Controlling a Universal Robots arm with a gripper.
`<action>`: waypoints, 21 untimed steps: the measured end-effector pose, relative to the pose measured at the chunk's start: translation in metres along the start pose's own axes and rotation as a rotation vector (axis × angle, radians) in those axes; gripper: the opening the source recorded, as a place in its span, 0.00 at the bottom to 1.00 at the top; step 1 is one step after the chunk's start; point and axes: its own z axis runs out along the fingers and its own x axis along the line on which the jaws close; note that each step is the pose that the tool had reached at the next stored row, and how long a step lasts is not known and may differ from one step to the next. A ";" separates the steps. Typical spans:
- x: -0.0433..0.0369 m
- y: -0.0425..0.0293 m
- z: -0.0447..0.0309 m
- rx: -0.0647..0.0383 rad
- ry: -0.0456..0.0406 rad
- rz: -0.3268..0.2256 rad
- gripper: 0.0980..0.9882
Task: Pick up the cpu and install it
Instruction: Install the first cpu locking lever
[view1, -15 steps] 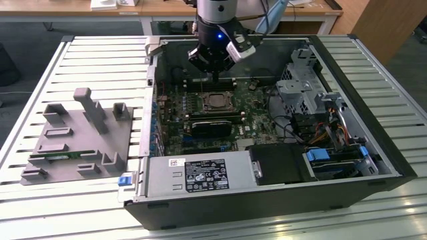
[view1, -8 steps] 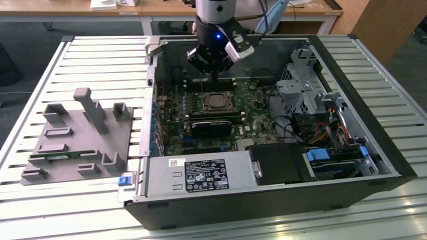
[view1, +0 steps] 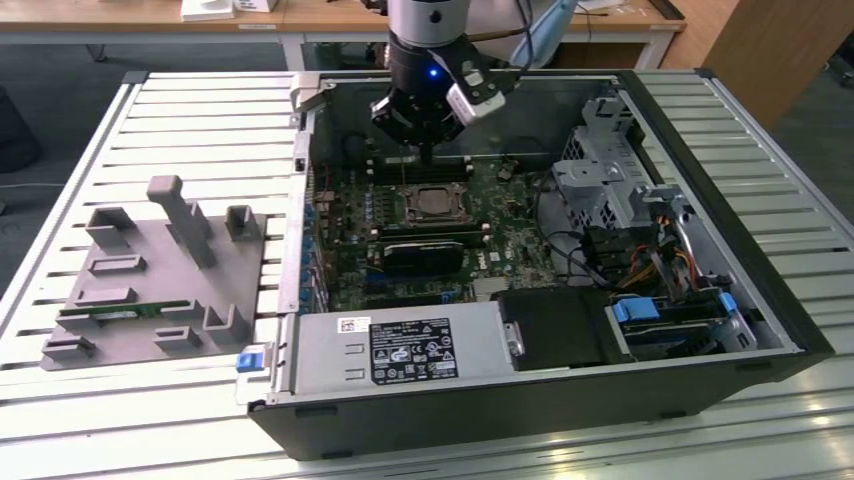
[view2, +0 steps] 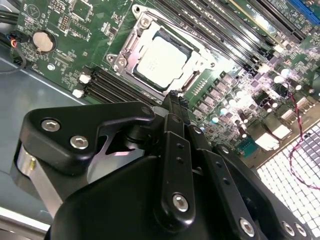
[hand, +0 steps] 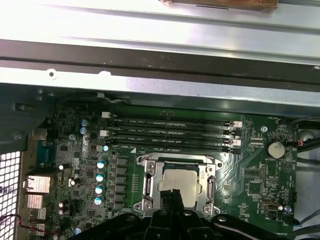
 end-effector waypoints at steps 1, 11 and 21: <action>0.0011 0.0001 0.0000 0.000 0.0001 0.000 0.01; 0.0179 0.0011 -0.0004 0.000 -0.0001 0.000 0.01; 0.0283 0.0069 0.0017 0.000 -0.0002 0.008 0.01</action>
